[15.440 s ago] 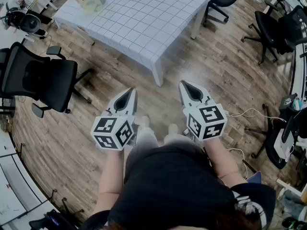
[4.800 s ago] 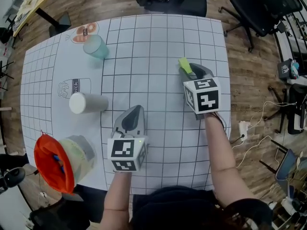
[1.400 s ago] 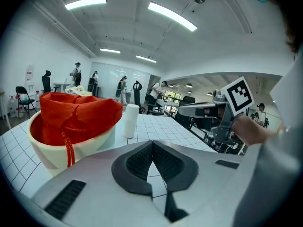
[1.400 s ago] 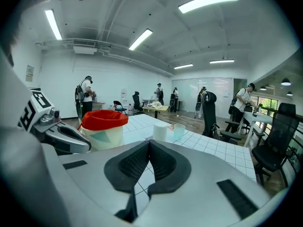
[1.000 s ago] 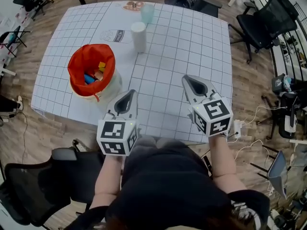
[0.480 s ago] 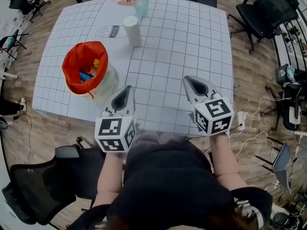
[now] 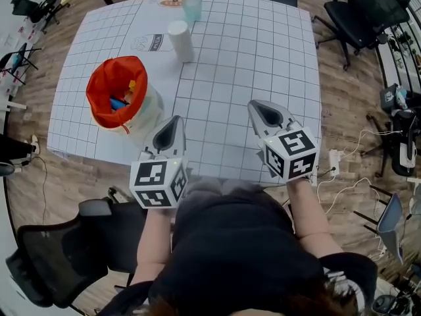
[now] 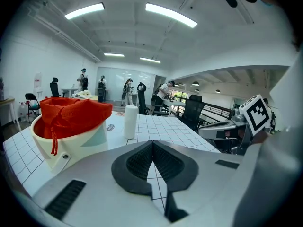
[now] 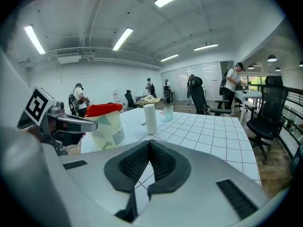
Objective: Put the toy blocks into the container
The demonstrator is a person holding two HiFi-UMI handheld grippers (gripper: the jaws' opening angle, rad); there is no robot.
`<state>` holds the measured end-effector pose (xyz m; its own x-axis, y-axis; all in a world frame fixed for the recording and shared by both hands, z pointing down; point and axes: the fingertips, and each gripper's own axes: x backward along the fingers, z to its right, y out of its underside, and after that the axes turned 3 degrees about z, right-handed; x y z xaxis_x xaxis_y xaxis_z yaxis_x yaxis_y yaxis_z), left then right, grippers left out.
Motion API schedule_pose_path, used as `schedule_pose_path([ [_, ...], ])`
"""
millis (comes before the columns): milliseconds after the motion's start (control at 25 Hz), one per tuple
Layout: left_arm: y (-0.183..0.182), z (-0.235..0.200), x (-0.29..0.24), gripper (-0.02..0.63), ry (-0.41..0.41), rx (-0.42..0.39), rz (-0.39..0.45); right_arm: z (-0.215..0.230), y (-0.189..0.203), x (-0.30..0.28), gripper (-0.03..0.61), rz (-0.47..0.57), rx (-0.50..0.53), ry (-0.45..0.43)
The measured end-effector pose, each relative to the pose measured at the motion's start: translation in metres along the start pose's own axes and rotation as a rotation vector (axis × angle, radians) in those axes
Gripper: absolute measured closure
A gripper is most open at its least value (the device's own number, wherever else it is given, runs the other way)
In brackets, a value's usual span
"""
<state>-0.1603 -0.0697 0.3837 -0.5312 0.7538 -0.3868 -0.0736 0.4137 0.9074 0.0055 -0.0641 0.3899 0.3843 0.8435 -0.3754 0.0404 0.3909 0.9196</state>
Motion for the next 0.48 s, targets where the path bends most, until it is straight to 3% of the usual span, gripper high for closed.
schedule_pose_path([
  [480, -0.0043, 0.0036, 0.0010, 0.588, 0.007, -0.001, 0.010, -0.0029, -0.0059, -0.0020, 0.563, 0.017, -0.022, -0.015],
])
